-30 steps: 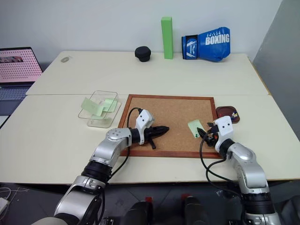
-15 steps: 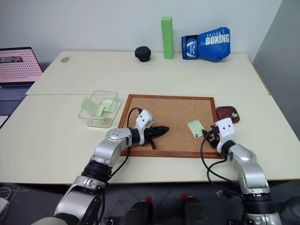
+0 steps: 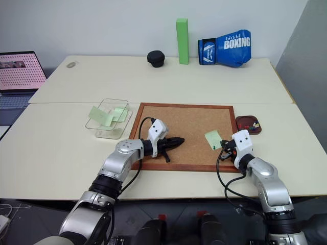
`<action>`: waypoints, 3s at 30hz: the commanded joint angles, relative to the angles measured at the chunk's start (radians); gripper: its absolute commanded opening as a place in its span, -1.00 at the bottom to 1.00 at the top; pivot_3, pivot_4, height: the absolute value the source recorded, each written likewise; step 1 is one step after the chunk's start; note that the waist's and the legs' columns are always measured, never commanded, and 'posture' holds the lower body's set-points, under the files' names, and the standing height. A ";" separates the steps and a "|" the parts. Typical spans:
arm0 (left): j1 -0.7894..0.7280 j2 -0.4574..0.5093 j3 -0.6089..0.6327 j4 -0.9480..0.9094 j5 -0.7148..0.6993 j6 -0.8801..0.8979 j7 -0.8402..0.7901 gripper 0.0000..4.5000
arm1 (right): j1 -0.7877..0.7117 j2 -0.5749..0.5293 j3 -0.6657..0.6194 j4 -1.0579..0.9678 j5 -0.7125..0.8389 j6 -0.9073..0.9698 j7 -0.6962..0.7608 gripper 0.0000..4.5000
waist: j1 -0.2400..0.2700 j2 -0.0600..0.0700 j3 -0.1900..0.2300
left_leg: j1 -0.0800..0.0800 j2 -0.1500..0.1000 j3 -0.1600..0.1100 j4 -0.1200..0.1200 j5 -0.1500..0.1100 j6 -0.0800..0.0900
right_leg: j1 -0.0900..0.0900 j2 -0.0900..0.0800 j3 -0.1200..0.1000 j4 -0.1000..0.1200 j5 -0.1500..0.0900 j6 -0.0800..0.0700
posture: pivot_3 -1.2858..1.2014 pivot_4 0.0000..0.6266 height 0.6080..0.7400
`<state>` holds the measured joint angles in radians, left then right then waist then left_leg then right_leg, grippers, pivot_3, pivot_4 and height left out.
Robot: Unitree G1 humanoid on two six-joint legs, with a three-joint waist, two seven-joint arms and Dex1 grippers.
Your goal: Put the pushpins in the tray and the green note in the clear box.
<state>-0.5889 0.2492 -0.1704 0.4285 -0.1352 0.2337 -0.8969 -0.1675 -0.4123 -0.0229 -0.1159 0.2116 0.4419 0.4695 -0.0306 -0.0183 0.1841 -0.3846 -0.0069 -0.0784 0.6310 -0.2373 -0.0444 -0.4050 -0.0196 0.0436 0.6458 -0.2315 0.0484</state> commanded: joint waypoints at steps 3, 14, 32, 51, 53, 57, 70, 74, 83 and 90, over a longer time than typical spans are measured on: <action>-0.011 -0.007 -0.013 0.012 0.008 0.002 -0.002 -1.00 | 0.003 0.025 -0.025 -0.065 0.028 -0.047 -0.003 -0.97 | 0.000 0.000 0.000 | 0.000 0.000 0.000 0.000 0.000 0.000 | 0.000 0.000 0.000 0.000 0.000 0.000 | 0.03 -0.52 1.00; -0.011 -0.006 -0.014 0.031 0.008 0.012 -0.007 -1.00 | -0.017 0.071 -0.075 -0.102 0.080 -0.045 -0.012 -0.97 | -0.001 0.000 0.000 | 0.000 0.000 0.000 0.000 0.000 0.000 | 0.000 0.000 0.000 0.000 0.000 0.000 | 0.03 -0.52 1.00; -0.009 -0.017 -0.016 0.036 0.011 0.005 -0.007 -1.00 | -0.064 0.077 -0.147 -0.049 0.037 -0.075 -0.150 -0.97 | 0.001 0.000 0.000 | 0.000 0.000 0.000 0.000 0.000 0.000 | 0.000 0.000 0.000 0.000 0.000 0.000 | 0.03 -0.52 1.00; -0.012 -0.015 -0.001 0.040 0.014 0.000 0.015 -1.00 | -0.443 0.007 -0.242 0.552 -0.043 -0.177 -0.320 -0.65 | 0.003 0.000 0.000 | 0.000 -0.001 0.001 0.000 0.000 0.001 | 0.000 -0.001 0.001 0.000 0.000 0.000 | 0.03 -0.52 1.00; -0.004 -0.011 0.000 0.033 0.012 0.001 0.016 -1.00 | -0.447 0.003 -0.244 0.565 -0.038 -0.182 -0.315 -0.47 | 0.001 0.001 0.000 | 0.000 -0.001 0.001 0.000 0.000 0.001 | 0.000 -0.001 0.001 0.001 0.000 0.000 | 0.03 -0.52 1.00; 0.005 -0.009 -0.001 0.027 0.012 0.000 0.019 -1.00 | -0.446 0.001 -0.243 0.574 -0.039 -0.191 -0.310 -0.08 | -0.003 0.001 0.000 | 0.001 0.000 0.001 0.000 0.000 0.001 | 0.000 0.000 0.001 0.001 0.000 0.000 | 0.03 -0.52 1.00; -0.006 -0.024 -0.006 0.034 0.011 0.002 0.020 -1.00 | -0.426 0.005 -0.240 0.548 -0.022 -0.185 -0.274 0.99 | -0.002 0.001 0.000 | 0.001 -0.001 0.001 0.000 0.000 0.001 | 0.000 0.000 0.001 0.001 0.000 0.000 | 0.03 -0.52 1.00; -0.006 -0.024 -0.007 0.033 0.011 0.002 0.019 -1.00 | -0.414 0.002 -0.220 0.542 -0.046 -0.196 -0.267 0.99 | -0.001 0.001 0.000 | 0.001 -0.001 0.001 0.000 0.000 0.001 | 0.000 0.000 0.001 0.001 0.000 0.000 | 0.03 -0.52 1.00; -0.002 -0.024 -0.011 0.032 0.018 -0.004 0.022 -1.00 | -0.407 -0.024 -0.162 0.577 -0.128 -0.255 -0.266 0.99 | -0.001 0.001 0.000 | 0.001 -0.001 0.001 0.000 0.000 0.001 | 0.000 0.000 0.001 0.001 0.000 0.000 | 0.03 -0.52 1.00; 0.004 -0.023 -0.009 0.022 0.015 0.001 0.024 -1.00 | -0.377 -0.024 -0.154 0.523 -0.124 -0.280 -0.250 0.99 | -0.001 0.001 0.000 | 0.001 -0.001 0.001 0.000 0.000 0.001 | 0.000 0.000 0.001 0.001 0.000 0.000 | 0.03 -0.52 1.00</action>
<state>-0.5995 0.2328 -0.1624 0.4513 -0.1295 0.2285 -0.8763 -0.5634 -0.4216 -0.1736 0.4740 0.0885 0.1921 0.1974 -0.0312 -0.0177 0.1838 -0.3841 -0.0076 -0.0774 0.6310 -0.2368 -0.0436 -0.4047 -0.0200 0.0449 0.6469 -0.2311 0.0483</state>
